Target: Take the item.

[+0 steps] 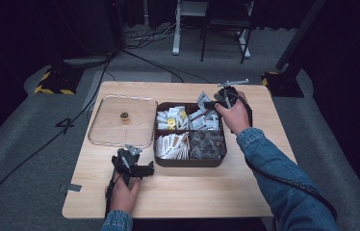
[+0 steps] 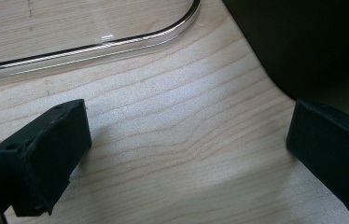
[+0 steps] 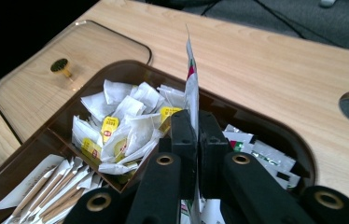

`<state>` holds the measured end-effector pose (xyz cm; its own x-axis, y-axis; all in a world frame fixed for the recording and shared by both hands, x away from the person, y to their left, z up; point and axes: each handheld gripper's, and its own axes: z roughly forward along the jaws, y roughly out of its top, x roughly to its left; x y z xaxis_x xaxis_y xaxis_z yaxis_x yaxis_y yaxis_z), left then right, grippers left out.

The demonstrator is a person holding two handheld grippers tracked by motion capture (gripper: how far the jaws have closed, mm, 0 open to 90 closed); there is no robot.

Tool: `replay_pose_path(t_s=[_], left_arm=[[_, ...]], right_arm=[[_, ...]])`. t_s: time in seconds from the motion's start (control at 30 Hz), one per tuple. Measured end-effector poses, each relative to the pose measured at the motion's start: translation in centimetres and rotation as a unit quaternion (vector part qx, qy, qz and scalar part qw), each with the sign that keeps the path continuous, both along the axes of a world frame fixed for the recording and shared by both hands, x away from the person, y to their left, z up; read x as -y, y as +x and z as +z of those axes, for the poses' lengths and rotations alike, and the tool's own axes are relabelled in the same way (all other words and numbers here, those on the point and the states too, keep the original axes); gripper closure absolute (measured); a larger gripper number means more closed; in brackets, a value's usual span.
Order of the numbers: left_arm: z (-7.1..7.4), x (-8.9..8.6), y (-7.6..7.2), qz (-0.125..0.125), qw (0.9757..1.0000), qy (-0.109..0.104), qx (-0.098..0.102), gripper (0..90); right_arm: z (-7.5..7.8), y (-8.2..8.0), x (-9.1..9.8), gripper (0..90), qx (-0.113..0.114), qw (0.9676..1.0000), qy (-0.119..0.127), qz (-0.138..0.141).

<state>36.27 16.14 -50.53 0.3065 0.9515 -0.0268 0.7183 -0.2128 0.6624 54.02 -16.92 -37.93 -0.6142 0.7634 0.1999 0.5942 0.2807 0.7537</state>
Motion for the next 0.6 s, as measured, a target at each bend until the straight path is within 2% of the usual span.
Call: replay_pose_path(t_s=[0.27, 0.6], left_arm=[[0.0, 0.0, 0.0, 0.0, 1.0, -0.002, -0.001, 0.2], [0.0, 0.0, 0.0, 0.0, 1.0, -0.002, -0.001, 0.2]], right_arm=[[1.7, -0.9, 1.9, 87.9, 0.028, 0.9993, 0.023, 0.005], [2.9, -1.6, 4.3, 87.8, 0.042, 0.9983, 0.041, -0.004]])
